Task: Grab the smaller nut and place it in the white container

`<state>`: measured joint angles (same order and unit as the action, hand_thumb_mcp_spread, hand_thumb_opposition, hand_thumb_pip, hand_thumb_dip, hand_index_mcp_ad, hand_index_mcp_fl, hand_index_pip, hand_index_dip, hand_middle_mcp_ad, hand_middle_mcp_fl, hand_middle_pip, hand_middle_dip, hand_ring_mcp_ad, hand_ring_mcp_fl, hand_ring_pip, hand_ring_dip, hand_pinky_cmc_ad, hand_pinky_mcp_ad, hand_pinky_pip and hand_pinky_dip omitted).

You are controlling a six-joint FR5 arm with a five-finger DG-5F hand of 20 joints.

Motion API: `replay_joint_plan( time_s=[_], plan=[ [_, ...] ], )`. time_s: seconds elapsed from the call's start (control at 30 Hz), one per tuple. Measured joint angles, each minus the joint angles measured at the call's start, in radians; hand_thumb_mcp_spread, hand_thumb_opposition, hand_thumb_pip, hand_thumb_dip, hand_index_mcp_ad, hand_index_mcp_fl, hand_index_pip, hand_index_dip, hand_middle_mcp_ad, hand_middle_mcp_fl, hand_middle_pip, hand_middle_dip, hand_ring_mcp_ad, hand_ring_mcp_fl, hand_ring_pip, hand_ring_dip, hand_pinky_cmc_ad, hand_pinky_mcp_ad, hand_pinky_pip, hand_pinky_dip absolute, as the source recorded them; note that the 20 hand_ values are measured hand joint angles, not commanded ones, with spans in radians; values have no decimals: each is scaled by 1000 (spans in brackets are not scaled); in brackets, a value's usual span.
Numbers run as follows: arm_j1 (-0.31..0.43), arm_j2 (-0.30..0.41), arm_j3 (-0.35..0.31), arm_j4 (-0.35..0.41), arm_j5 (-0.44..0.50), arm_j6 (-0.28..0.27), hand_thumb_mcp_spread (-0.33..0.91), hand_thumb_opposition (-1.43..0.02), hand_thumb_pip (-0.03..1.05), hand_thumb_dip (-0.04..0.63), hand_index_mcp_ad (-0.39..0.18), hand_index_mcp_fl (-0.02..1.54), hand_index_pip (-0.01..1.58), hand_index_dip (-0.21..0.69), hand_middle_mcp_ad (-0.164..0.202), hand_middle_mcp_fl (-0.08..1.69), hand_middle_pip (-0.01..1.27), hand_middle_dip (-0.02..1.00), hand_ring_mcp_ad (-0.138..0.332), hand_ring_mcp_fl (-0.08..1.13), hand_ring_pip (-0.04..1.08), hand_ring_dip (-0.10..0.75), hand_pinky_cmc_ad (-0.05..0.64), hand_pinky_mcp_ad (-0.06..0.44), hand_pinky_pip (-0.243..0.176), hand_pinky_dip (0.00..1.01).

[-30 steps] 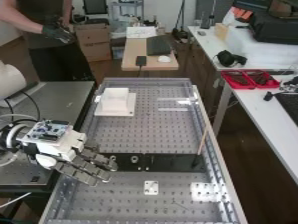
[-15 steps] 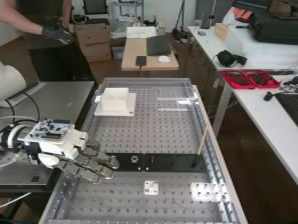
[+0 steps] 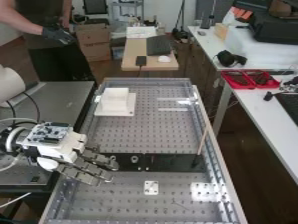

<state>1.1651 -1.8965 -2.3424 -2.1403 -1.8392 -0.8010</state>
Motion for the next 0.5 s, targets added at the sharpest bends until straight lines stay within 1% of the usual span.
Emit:
replay_joint_plan(
  time_s=[0.03, 0.23, 0.27, 0.3, 0.5],
  plan=[
    [-1, -1, 1, 2, -2, 0, 480, -812, 592, 188, -106, 208, 1443, 124, 24, 237, 122, 190, 176, 47, 94, 51, 278, 159, -12, 195],
    [-7, -5, 3, 3, -6, -1, 480, -815, 602, 190, -101, 208, 1421, 120, 24, 239, 119, 190, 176, 47, 94, 52, 278, 155, -12, 195],
    [-7, -5, 3, 4, -6, -2, 478, -812, 602, 194, -112, 208, 1414, 108, 28, 239, 122, 190, 176, 47, 94, 52, 278, 155, -12, 195],
    [-7, -5, 3, 4, -6, -3, 480, -817, 602, 206, -108, 208, 1414, 106, 24, 237, 122, 190, 176, 47, 94, 52, 278, 155, -12, 195],
    [-6, -16, 4, 17, -5, -9, 482, -817, 606, 206, -113, 218, 1417, 106, 24, 236, 119, 190, 176, 47, 94, 52, 279, 147, -12, 195]
  ],
)
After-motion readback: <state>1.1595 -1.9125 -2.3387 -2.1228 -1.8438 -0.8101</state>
